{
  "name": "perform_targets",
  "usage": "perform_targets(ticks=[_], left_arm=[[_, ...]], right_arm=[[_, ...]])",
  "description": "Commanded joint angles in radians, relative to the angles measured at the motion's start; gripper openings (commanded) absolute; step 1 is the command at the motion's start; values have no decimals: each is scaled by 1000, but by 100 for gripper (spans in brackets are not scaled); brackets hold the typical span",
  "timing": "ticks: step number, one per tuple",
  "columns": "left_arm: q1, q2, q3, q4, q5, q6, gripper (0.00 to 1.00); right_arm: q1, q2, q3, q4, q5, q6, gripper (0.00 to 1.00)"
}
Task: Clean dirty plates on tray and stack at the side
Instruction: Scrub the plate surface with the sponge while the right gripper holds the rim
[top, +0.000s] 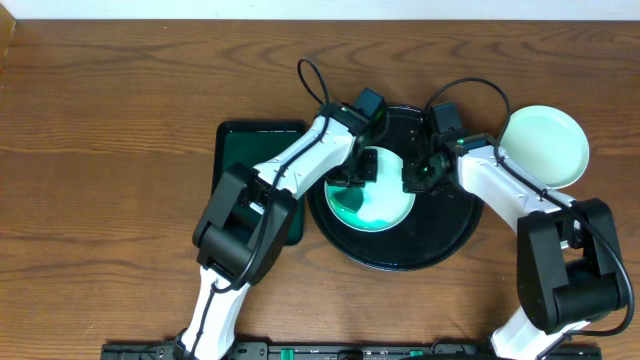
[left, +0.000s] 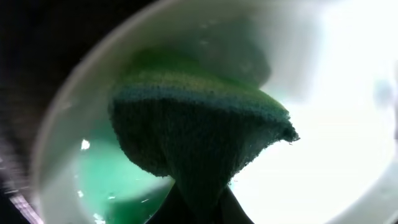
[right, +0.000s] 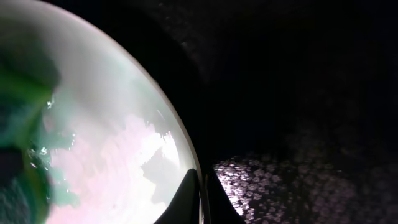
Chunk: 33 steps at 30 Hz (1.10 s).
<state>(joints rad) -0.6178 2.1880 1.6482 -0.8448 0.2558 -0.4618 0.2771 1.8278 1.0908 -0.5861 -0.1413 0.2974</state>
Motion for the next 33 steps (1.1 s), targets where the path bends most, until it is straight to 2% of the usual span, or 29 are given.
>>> perform_targets(ticks=[1,4,9,11,18,28,33], left_arm=[[-45,60,-10,29,249,24,7],[-42,51,-8,43,310,24,7],[-22,-21,21,43,299,24,7],[-14,-66,32,44,251,23,7],[-12,-182,33,35,-58,19,7],[-12,-149,-63,20,-222,-72,7],[-11,-132,-117,59,-226,-88,7]], right_arm=[[6,-8,-13,3,-2,5,1],[6,-8,-13,2,-2,4,1],[6,-8,-13,3,-2,4,1],[6,-8,-13,2,-2,4,1],[6,-8,-13,3,-2,1,1],[6,-8,-13,3,-2,1,1],[6,-8,-13,3,-2,1,1]])
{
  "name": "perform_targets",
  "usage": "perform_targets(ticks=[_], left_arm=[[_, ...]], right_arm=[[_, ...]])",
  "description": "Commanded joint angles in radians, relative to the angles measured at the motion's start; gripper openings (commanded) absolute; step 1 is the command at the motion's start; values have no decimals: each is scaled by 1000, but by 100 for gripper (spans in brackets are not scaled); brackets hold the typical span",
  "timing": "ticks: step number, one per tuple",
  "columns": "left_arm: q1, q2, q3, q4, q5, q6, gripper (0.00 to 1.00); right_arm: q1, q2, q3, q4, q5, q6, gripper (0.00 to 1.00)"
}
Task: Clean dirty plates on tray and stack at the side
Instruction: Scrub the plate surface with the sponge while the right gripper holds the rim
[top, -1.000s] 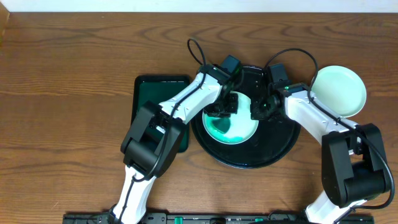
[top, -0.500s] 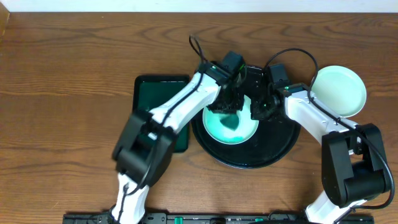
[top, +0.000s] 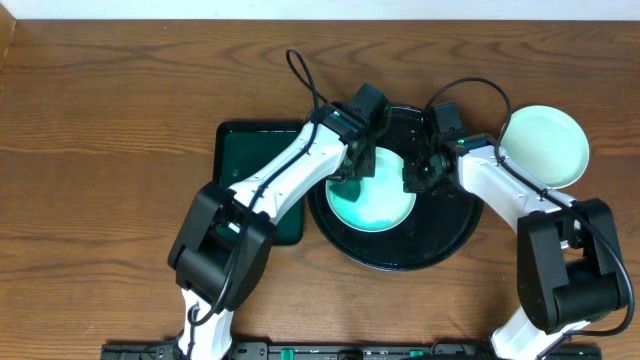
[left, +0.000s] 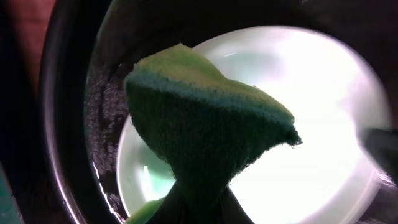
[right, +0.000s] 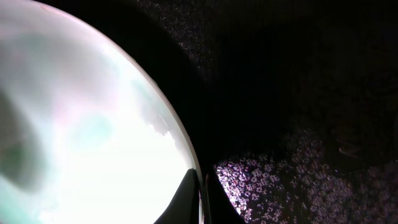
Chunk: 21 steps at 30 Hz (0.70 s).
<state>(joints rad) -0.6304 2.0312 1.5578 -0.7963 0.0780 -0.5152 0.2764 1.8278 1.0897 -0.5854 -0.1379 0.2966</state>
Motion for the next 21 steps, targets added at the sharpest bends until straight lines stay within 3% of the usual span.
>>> perform_targets(ticks=[1,8,21], left_arm=[[2,30,-34,14,-48,-39,7],[0,121,-67,79,57,-45,7],[-1,158,-32,182,560,-36,7]], right_arm=[[7,-8,-12,3,-5,2,1],[7,-8,-12,3,-5,2,1],[8,-8,-12,7,-5,2,1]])
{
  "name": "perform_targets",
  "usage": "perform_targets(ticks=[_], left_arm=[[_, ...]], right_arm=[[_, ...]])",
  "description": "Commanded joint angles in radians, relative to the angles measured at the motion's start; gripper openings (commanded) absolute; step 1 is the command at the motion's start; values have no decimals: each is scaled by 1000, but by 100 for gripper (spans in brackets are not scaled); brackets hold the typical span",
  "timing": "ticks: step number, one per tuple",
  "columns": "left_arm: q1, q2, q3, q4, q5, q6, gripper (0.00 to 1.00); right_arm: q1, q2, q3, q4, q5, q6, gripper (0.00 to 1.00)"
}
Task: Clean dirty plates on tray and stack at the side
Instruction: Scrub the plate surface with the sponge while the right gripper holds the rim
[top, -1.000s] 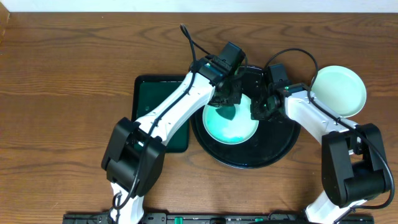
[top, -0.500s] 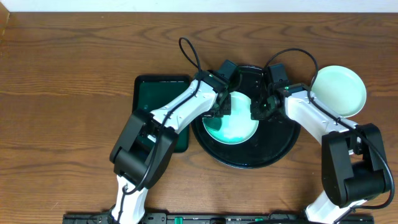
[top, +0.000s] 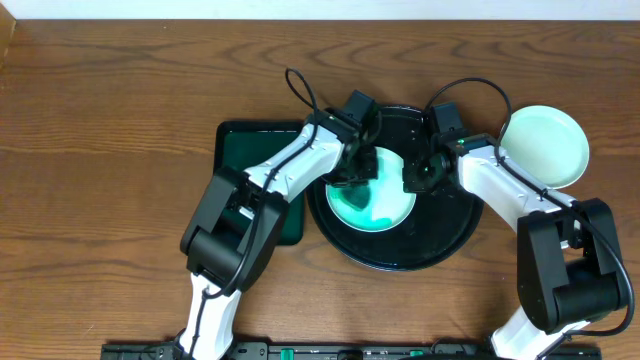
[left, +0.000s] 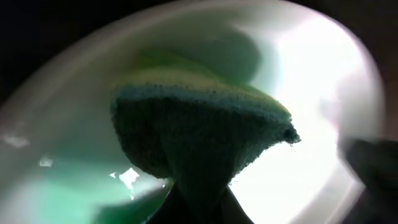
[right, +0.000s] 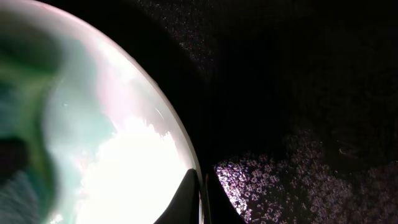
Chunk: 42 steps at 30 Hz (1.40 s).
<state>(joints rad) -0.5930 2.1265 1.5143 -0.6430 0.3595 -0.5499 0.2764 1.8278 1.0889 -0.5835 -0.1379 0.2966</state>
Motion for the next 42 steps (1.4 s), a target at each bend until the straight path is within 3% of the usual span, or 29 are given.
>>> perform_targets(ticks=[1,10,17,22,35,42], left_arm=[[-38,60,21,30,289,-2,7],[-13,-60,79,31,227,-2,7],[3,-182,79,-88,-125,-2,7],[3,-177,35,-126,-218,-3,7],[3,-29,-40,-58,-227,-37,7],[-7,41,-40,-11,-19,-39,7]], right_arm=[[8,-8,-11,5,-6,2,1],[8,-8,-11,5,-6,2,1],[8,-8,-11,5,-6,2,1],[8,-8,-11,5,-10,2,1],[8,-8,-11,5,-9,2,1],[11,-8,-11,8,-10,2,1]])
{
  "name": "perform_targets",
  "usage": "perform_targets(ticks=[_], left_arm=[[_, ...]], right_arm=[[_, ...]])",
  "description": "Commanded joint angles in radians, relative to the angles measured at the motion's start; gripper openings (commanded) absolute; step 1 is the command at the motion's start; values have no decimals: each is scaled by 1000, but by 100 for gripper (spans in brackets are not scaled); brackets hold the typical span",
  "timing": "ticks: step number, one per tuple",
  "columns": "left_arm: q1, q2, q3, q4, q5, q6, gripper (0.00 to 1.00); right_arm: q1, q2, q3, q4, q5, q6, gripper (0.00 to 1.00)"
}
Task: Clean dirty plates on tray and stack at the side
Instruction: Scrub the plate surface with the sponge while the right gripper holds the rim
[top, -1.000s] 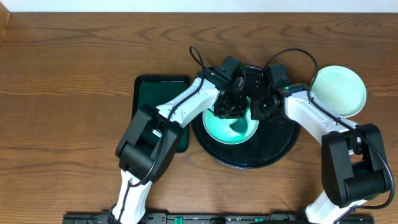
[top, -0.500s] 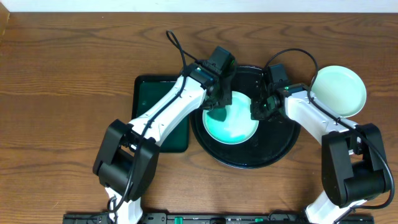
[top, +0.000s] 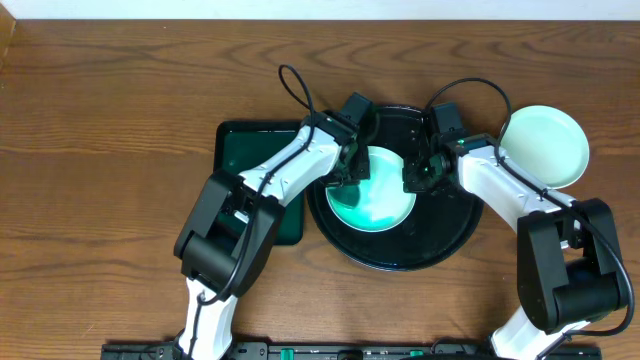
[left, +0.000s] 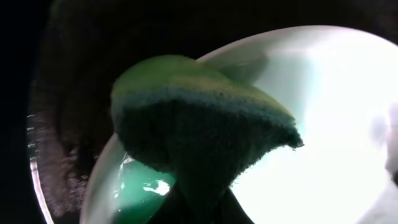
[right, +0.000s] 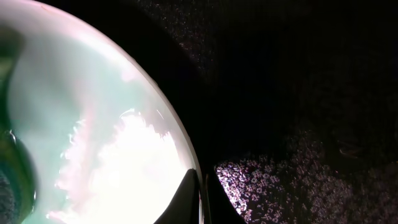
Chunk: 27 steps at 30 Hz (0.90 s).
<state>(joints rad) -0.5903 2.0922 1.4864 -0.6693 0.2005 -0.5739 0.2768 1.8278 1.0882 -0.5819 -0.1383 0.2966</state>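
Note:
A pale green plate (top: 375, 195) lies on the round black tray (top: 450, 235), wet with green suds. My left gripper (top: 352, 168) is shut on a green sponge (left: 199, 124), which sits over the plate's left rim (left: 102, 180). My right gripper (top: 412, 180) is shut on the plate's right rim (right: 186, 152), one finger inside and one outside. A second pale green plate (top: 545, 145) rests on the table to the right of the tray.
A dark green rectangular tray (top: 248, 160) sits left of the black tray, partly under my left arm. Wet droplets speckle the black tray floor (right: 280, 180). Wooden table (top: 100, 150) all around.
The sponge in my left gripper has shifted from inside the plate's bowl to its left rim, with the black tray now showing beside it. My right gripper still pinches the right rim.
The sponge was in the plate's bowl at first, then over the plate's upper left edge, then back inside the bowl, and now at the left rim. My right gripper has pinched the plate's right rim at every moment.

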Motion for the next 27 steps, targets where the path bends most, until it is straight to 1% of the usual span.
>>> perform_targets(ticks=[1,5,6,10,11,13,18,21,27], left_arm=[[-13,75,-13,44,208,-14,7],[-13,65,-9,107,357,-21,7],[-12,54,-3,115,381,-44,7],[-8,-2,14,113,372,-49,7],[-5,-24,16,112,359,-49,7],[-2,-96,16,86,262,-49,7],[0,-192,16,-21,3,-49,7],[0,-196,15,-79,-43,-48,7],[-5,-142,-11,-85,-60,-49,7]], right_arm=[[16,-8,-10,7,-9,2,1],[26,-8,-10,13,-9,1,1],[26,-8,-10,14,-9,2,1],[26,-8,-10,14,-9,2,1],[26,-8,-10,14,-9,2,1],[26,-8,-11,14,-9,2,1],[26,-8,-10,14,-9,1,1],[26,-8,-11,15,-9,2,1],[26,-8,-10,16,-9,2,1]])
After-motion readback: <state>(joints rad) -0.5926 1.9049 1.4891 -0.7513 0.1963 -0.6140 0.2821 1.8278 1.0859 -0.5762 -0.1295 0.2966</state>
